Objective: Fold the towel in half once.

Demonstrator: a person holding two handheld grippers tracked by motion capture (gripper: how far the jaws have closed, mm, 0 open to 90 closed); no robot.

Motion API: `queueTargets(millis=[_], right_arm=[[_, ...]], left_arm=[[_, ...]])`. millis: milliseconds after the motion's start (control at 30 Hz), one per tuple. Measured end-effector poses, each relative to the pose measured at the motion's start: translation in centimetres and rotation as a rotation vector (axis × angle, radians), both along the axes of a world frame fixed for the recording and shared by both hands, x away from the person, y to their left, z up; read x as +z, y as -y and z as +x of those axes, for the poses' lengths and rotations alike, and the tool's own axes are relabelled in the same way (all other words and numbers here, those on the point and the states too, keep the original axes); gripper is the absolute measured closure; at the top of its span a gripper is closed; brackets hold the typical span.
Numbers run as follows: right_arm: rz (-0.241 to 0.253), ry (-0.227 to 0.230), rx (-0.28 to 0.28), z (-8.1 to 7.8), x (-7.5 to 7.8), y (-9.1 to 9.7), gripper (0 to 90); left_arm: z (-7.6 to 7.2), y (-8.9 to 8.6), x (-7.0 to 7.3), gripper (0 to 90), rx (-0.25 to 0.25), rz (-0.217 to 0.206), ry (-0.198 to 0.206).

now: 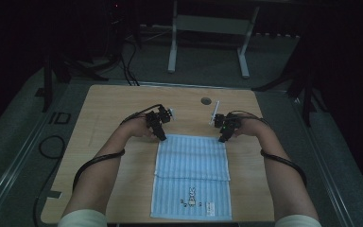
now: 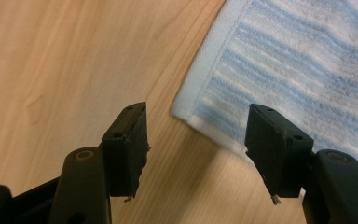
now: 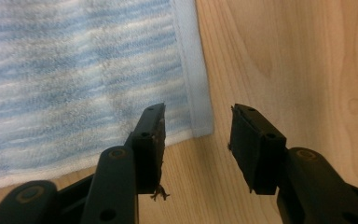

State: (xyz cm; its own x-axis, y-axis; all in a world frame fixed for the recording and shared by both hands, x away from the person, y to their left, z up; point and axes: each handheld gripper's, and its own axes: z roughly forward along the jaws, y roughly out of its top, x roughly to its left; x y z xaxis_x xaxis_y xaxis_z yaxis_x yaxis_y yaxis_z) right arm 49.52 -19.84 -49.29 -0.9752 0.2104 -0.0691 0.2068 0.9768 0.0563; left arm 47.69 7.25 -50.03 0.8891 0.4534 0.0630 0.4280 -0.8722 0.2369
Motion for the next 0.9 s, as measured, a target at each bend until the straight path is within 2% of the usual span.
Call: queueTargets(millis=[33,133,167,200,233,267,300,400,433,467,500,567,633,667,733,833,900], right_arm=[[-0.006,0.003,0.001,0.1,-0.1,0.1,53.8],[-0.017,-0.006,0.003,0.1,-0.7,0.2,52.6],[-0.038,-0.008,-0.002,0.1,-1.2,0.0,51.1],[-0.039,-0.011,-0.004,0.1,-1.4,0.0,50.2],[-0.039,-0.011,-0.004,0.1,-1.4,0.0,50.2],[-0.045,-0.017,-0.006,0.2,-1.6,-0.1,49.9],[-0.058,-0.020,-0.002,0.2,-2.1,-0.3,49.8],[-0.055,-0.026,-0.002,0.2,-2.3,-0.5,50.1],[-0.057,-0.031,-0.005,0.2,-2.3,-0.6,54.2],[-0.055,-0.057,-0.015,0.2,-2.3,-0.6,60.8],[-0.049,-0.081,-0.014,0.1,-2.3,-0.7,62.1],[-0.049,-0.104,-0.021,0.0,-2.3,-0.7,71.3],[-0.055,-0.116,-0.006,-0.2,-2.3,-0.9,80.1],[-0.057,-0.124,-0.007,-0.3,-2.3,-1.0,81.5],[-0.068,-0.111,0.006,-0.5,-2.2,-1.1,82.6],[-0.069,-0.094,0.013,-0.6,-2.2,-1.2,83.1],[-0.036,-0.077,0.001,-0.5,-1.4,-1.1,83.2]], left_arm=[[0.1,0.1,-0.3,39.6,-0.019,0.001,0.011],[0.3,0.2,-0.8,39.7,-0.021,-0.007,0.014],[0.3,0.4,-1.2,39.6,-0.018,-0.007,0.013],[0.4,0.4,-1.4,39.7,-0.015,-0.011,-0.015],[0.4,0.4,-1.4,39.7,-0.015,-0.011,-0.015],[0.4,0.7,-1.9,39.7,-0.021,0.017,-0.030],[0.4,0.7,-2.0,39.6,-0.017,0.022,-0.039],[0.6,0.7,-2.1,39.5,0.006,0.013,-0.061],[0.6,0.7,-2.1,39.5,0.014,0.012,-0.069],[0.6,0.7,-2.1,40.1,0.013,0.011,-0.072],[0.5,0.8,-2.0,41.8,0.008,0.015,-0.075],[0.3,0.9,-1.9,47.7,-0.012,0.011,-0.082],[0.0,1.1,-1.8,58.7,-0.034,0.007,-0.086],[-0.2,1.3,-1.8,65.8,-0.047,0.004,-0.092],[-0.5,1.5,-1.7,80.3,-0.075,0.010,-0.106],[-0.8,1.7,-1.7,84.5,-0.085,0.022,-0.088],[-0.7,1.6,-1.3,85.0,-0.075,0.008,-0.088]])
